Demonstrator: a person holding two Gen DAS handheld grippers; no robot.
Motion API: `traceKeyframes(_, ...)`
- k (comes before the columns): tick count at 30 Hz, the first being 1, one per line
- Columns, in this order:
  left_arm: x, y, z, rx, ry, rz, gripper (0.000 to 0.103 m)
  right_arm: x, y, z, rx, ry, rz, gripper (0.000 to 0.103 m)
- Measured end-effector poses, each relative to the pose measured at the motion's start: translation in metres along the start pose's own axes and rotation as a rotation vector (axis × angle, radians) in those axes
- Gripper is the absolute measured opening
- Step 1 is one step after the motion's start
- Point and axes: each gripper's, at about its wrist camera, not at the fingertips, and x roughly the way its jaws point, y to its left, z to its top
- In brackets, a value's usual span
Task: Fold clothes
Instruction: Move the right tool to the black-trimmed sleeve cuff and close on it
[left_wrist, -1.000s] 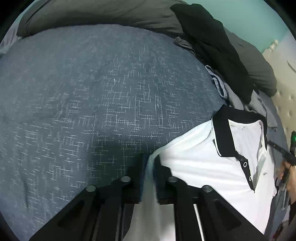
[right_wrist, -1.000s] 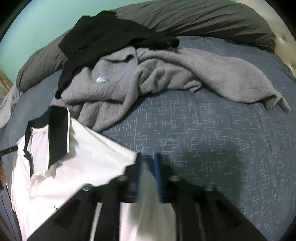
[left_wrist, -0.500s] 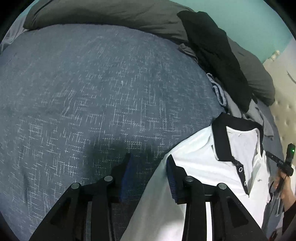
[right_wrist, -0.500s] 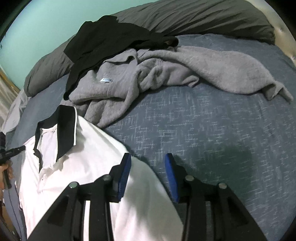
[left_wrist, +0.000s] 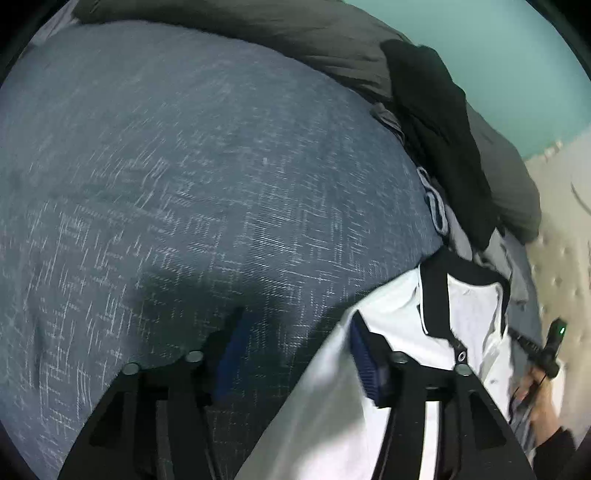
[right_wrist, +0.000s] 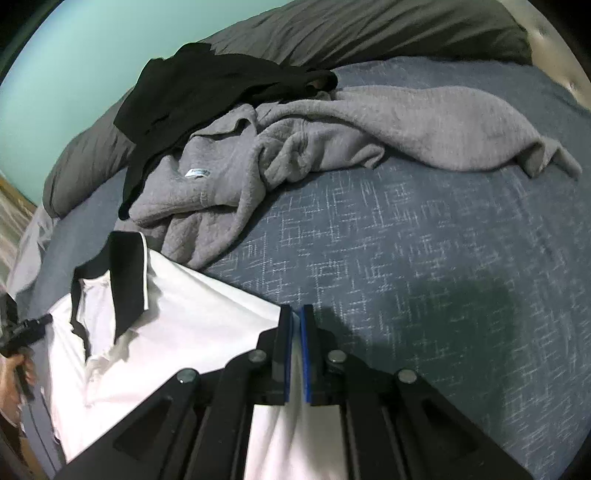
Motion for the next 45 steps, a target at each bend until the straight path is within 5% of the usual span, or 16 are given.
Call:
traceKeyframes(7, 0.001, -0.003, -0.002, 0.021, 0.022, 0.036, 0.067, 0.002, -0.009, 0.001, 0.043, 0.031, -0.061, 0.005)
traceKeyframes(15, 0.001, -0.008, -0.003, 0.054, 0.015, 0.052, 0.069, -0.003, -0.005, 0.001, 0.034, 0.004, -0.036, 0.005)
traceKeyframes(19, -0.004, 0.006, -0.002, -0.019, 0.000, -0.023, 0.069, 0.002, -0.007, 0.000, 0.041, 0.005, -0.036, 0.005)
traceKeyframes(29, -0.006, 0.016, -0.001, -0.101, -0.025, -0.016, 0.068, -0.001, -0.010, -0.005, 0.040, 0.002, -0.030, 0.005)
traceKeyframes(36, -0.030, 0.010, -0.011, -0.008, -0.020, 0.055, 0.068, -0.026, -0.017, -0.014, 0.046, -0.004, -0.005, 0.006)
traceKeyframes(40, -0.057, 0.014, -0.032, -0.006, -0.017, 0.049, 0.068, -0.048, -0.025, -0.027, 0.056, 0.005, 0.014, 0.032)
traceKeyframes(45, -0.082, 0.020, -0.057, -0.017, -0.003, 0.045, 0.069, -0.081, -0.042, -0.056, 0.119, 0.006, 0.031, 0.041)
